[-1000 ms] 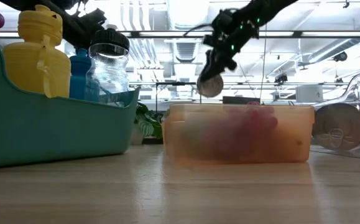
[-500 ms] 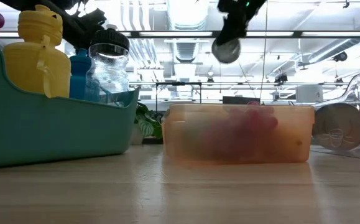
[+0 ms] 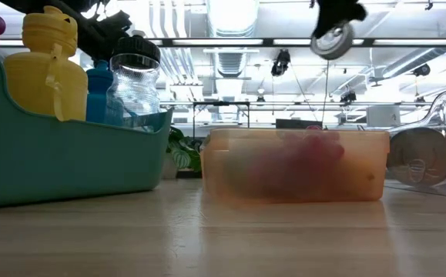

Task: Pick & Place Food Item
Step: Put the top green tuna can into the transparent bin

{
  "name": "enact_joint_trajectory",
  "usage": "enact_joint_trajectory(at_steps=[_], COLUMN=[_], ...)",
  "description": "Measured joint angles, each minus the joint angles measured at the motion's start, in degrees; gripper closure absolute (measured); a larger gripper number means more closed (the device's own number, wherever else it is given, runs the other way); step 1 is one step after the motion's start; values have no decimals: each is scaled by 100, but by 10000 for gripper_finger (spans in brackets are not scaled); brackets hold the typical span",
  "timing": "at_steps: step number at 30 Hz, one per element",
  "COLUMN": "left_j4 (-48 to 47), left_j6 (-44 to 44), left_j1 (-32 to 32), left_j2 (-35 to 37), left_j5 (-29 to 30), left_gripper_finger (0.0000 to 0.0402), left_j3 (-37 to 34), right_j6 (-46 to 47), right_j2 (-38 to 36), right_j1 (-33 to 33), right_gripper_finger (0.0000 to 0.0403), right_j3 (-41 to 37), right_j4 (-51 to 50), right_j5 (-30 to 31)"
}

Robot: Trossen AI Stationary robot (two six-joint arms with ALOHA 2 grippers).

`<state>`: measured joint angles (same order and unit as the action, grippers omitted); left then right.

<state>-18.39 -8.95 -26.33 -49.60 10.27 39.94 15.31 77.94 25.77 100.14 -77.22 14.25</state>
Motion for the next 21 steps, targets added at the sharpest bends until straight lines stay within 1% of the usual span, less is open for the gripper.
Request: enact_joint_trajectory(at_steps=[7, 10, 14, 21], left_j4=[0, 0, 0, 0], left_j6=[0, 0, 0, 0], left_j1=[0, 0, 0, 0], left_j2=[0, 0, 0, 0], left_j5=[-1, -1, 0, 1], left_gripper_finger=[399, 399, 399, 399], left_j3=[0, 0, 0, 0], right_j6=[1763, 2398, 3253, 4838], right_j2=[-260, -458, -818, -1523], right_j1=[-602, -952, -1364, -2013], right_gripper_finger=[256, 256, 256, 256], right_j3=[-60, -262, -777, -2155], right_j4=[-1192, -1260, -1263, -1280], right_j5=[403, 519, 681, 680])
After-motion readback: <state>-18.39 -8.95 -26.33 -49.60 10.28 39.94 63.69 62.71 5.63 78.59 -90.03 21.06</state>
